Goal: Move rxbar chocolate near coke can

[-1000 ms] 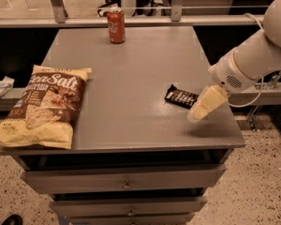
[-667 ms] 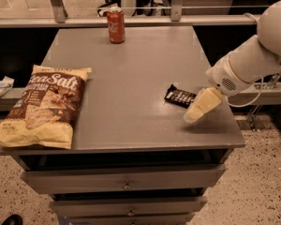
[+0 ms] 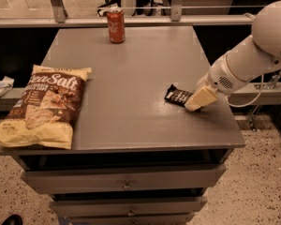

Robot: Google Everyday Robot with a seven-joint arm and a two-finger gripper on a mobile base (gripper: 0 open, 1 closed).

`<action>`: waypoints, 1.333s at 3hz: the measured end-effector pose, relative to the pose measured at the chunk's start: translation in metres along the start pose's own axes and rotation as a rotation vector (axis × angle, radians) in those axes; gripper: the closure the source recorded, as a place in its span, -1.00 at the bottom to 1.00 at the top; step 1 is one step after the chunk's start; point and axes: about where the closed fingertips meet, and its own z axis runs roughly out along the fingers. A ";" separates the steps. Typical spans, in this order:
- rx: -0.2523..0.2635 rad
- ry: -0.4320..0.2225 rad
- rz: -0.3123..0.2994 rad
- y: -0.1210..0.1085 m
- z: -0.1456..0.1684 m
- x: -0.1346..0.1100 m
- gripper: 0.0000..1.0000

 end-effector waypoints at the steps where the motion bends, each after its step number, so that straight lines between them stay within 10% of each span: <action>1: 0.009 0.005 0.008 -0.005 -0.004 0.003 0.25; 3: -0.014 -0.014 0.010 0.000 -0.012 -0.003 1.00; 4: -0.027 -0.038 0.002 0.006 -0.016 -0.013 1.00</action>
Offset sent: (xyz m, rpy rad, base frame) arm 0.0006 -0.0168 0.0083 0.0009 0.0069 -0.0260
